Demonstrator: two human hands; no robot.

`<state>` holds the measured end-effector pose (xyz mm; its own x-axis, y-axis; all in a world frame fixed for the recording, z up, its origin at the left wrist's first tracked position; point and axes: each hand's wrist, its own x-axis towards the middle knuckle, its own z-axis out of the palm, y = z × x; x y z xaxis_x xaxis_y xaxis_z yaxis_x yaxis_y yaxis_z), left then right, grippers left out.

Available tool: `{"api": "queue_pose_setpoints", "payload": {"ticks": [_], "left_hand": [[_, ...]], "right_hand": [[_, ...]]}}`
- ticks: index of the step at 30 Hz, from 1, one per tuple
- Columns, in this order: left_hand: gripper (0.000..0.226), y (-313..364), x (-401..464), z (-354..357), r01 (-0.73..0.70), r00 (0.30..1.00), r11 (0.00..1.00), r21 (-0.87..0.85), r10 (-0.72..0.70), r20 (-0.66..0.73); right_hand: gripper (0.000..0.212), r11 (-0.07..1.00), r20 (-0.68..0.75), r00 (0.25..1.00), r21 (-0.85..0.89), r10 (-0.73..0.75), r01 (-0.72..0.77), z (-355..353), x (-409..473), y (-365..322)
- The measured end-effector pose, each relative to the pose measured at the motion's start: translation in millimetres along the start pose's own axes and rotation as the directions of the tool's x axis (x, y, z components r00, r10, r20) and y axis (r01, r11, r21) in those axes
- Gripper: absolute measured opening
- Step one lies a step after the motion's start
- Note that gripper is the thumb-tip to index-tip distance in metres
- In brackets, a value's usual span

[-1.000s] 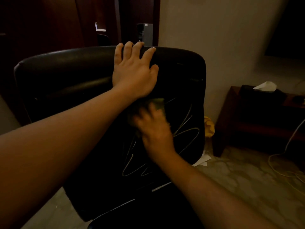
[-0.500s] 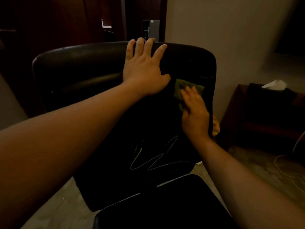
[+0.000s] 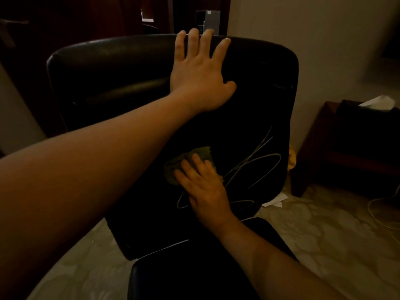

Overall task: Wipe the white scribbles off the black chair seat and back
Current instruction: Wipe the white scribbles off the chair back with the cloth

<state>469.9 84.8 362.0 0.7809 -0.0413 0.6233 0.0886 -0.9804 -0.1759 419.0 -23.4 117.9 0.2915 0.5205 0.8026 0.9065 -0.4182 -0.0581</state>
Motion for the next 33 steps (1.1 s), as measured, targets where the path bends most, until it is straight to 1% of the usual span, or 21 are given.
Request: {"api": "queue_pose_setpoints", "payload": {"ticks": [3, 5, 8, 11, 13, 15, 16, 17, 18, 19, 20, 21, 22, 24, 26, 28, 29, 31, 33], "left_hand": [[0.094, -1, -5, -3, -0.023, 1.000, 1.000, 0.021, 0.023, -0.007], [0.088, 0, -16, -4, -0.063, 0.998, 0.998, 0.027, 0.063, -0.016], [0.080, 0, -41, -5, -0.126, 0.992, 0.992, 0.016, 0.126, 0.005], [0.080, -1, -65, -1, -0.134, 0.990, 0.991, 0.015, 0.134, 0.035], [0.079, -2, -79, 1, -0.122, 0.992, 0.992, 0.018, 0.122, 0.014], [0.078, -2, -90, 3, -0.110, 0.994, 0.994, 0.026, 0.110, -0.002], [0.077, -3, -96, 5, -0.107, 0.994, 0.994, 0.031, 0.107, -0.003], [0.075, -3, -102, 7, -0.108, 0.994, 0.993, 0.035, 0.109, -0.008], [0.073, -4, -108, 10, -0.113, 0.993, 0.993, 0.037, 0.114, -0.016], [0.071, -4, -113, 12, -0.122, 0.992, 0.992, 0.034, 0.123, -0.026], [0.069, -5, -118, 15, -0.135, 0.990, 0.991, 0.027, 0.136, -0.032], [0.067, -6, -122, 17, -0.151, 0.988, 0.988, 0.024, 0.152, -0.038], [0.065, -7, -126, 20, -0.168, 0.985, 0.986, 0.021, 0.169, -0.047], [0.061, -7, -134, 24, -0.197, 0.977, 0.980, -0.003, 0.196, -0.082], [0.058, -5, -145, 29, -0.228, 0.967, 0.973, -0.018, 0.224, -0.117], [0.058, -4, -157, 36, -0.262, 0.958, 0.965, -0.001, 0.260, -0.118], [0.058, -4, -161, 39, -0.278, 0.954, 0.960, 0.007, 0.277, -0.111], [0.057, -6, -166, 43, -0.310, 0.946, 0.951, 0.012, 0.310, -0.095], [0.058, -8, -167, 43, -0.330, 0.941, 0.944, 0.008, 0.329, -0.073]], "right_hand": [[0.038, 0.997, 0.029, 0.997, -0.023, -0.075, 0.076, -16, 4, 15], [0.038, 0.996, 0.031, 0.997, -0.062, -0.067, 0.069, -28, 9, 30], [0.041, 0.990, -0.021, 0.999, -0.134, 0.031, -0.033, -46, 20, 57], [0.043, 0.967, -0.132, 0.970, -0.121, 0.206, -0.222, -67, 33, 75], [0.044, 0.927, -0.248, 0.903, -0.045, 0.351, -0.372, -74, 41, 77], [0.044, 0.847, -0.344, 0.779, 0.113, 0.524, -0.520, -73, 48, 71], [0.044, 0.810, -0.367, 0.726, 0.177, 0.582, -0.560, -70, 51, 66], [0.043, 0.793, -0.375, 0.701, 0.208, 0.606, -0.573, -66, 52, 60], [0.044, 0.799, -0.371, 0.711, 0.203, 0.597, -0.566, -61, 51, 52], [0.046, 0.827, -0.348, 0.753, 0.167, 0.558, -0.536, -53, 48, 42], [0.049, 0.869, -0.303, 0.816, 0.109, 0.492, -0.483, -43, 40, 32], [0.051, 0.913, -0.238, 0.882, 0.061, 0.407, -0.404, -32, 31, 19], [0.051, 0.949, -0.165, 0.935, 0.048, 0.315, -0.311, -20, 21, 7], [0.045, 0.988, -0.060, 0.992, 0.109, 0.114, -0.107, -1, -1, -13], [0.038, 0.983, -0.042, 0.997, 0.165, -0.069, 0.075, 9, -18, -25], [0.040, 0.965, -0.040, 0.984, 0.194, -0.172, 0.176, 7, -24, -24], [0.039, 0.959, -0.039, 0.978, 0.192, -0.204, 0.208, 5, -23, -19], [0.035, 0.957, -0.003, 0.966, 0.133, -0.259, 0.257, -1, -20, 0], [0.033, 0.969, 0.029, 0.969, 0.045, -0.245, 0.244, -11, -19, 24]]}}
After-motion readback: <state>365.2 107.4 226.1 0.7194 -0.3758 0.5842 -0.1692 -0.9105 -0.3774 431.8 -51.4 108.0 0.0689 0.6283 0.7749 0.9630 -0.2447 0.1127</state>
